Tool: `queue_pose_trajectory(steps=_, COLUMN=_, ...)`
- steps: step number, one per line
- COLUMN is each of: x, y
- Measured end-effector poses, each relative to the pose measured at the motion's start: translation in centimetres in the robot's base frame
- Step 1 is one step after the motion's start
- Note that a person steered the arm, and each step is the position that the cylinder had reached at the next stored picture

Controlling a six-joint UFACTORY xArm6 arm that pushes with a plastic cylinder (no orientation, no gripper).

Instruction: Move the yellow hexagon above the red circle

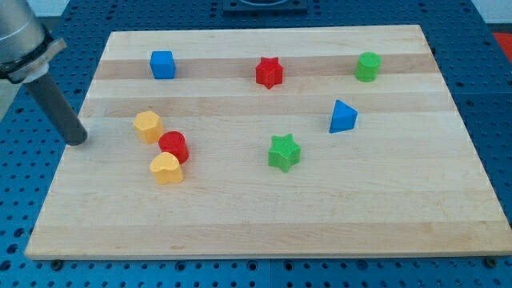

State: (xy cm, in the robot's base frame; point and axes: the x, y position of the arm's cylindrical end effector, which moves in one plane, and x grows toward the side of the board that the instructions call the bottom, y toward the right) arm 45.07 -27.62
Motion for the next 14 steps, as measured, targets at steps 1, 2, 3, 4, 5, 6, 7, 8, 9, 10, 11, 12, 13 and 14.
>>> queue_pose_trajectory(steps=1, x=0.0, y=2.7)
queue_pose_trajectory(steps=2, x=-0.1, y=4.2)
queue_pose_trajectory(steps=3, x=-1.1, y=5.7)
queue_pose_trajectory(steps=4, x=-2.0, y=6.6)
queue_pose_trajectory(steps=5, x=-3.4, y=6.6)
queue_pose_trajectory(steps=6, x=-3.4, y=6.7)
queue_pose_trajectory(steps=7, x=-3.4, y=7.3)
queue_pose_trajectory(steps=8, x=-3.4, y=7.9)
queue_pose_trajectory(steps=9, x=-3.2, y=8.5)
queue_pose_trajectory(steps=10, x=-2.0, y=9.7)
queue_pose_trajectory(steps=11, x=-1.3, y=10.5)
queue_pose_trajectory(steps=12, x=-4.4, y=9.9)
queue_pose_trajectory(steps=13, x=-7.1, y=11.8)
queue_pose_trajectory(steps=14, x=-6.2, y=17.9)
